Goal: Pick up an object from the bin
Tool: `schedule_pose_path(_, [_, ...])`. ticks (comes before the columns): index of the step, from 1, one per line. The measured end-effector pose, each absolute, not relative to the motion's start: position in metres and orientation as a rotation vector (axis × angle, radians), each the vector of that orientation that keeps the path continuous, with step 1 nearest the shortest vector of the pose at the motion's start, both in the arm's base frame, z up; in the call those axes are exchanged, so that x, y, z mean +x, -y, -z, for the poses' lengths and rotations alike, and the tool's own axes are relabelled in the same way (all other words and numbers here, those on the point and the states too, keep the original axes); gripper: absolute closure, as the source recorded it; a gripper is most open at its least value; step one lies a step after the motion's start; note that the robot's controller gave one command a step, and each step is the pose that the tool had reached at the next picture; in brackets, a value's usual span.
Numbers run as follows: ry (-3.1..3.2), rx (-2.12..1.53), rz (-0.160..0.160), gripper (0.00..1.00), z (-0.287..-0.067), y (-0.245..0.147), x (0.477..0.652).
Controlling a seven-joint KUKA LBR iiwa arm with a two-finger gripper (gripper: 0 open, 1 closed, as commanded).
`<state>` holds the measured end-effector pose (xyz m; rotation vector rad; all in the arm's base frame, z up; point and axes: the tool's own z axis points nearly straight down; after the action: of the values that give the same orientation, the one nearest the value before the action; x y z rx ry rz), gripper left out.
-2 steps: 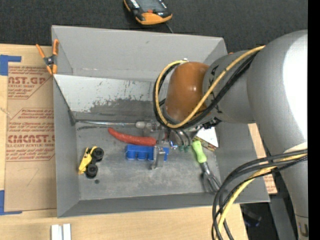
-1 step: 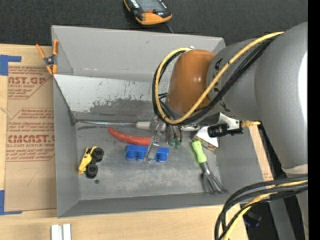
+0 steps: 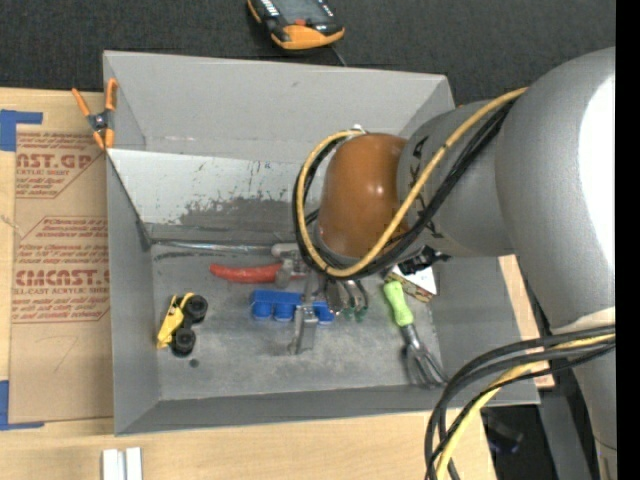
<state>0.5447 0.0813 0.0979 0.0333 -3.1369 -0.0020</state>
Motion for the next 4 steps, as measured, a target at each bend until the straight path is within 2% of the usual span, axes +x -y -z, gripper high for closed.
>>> schedule_pose_path(1, [3.081,-0.664,0.001,0.0,-0.069,-0.096,0.541])
schedule_pose_path(2, [3.145,0.067,0.003,1.0,-0.07,-0.084,0.543])
schedule_pose_path(3, [3.145,0.067,0.003,1.0,-0.07,-0.084,0.543])
schedule_pose_path(4, [3.139,0.066,0.003,1.0,-0.098,-0.084,0.541])
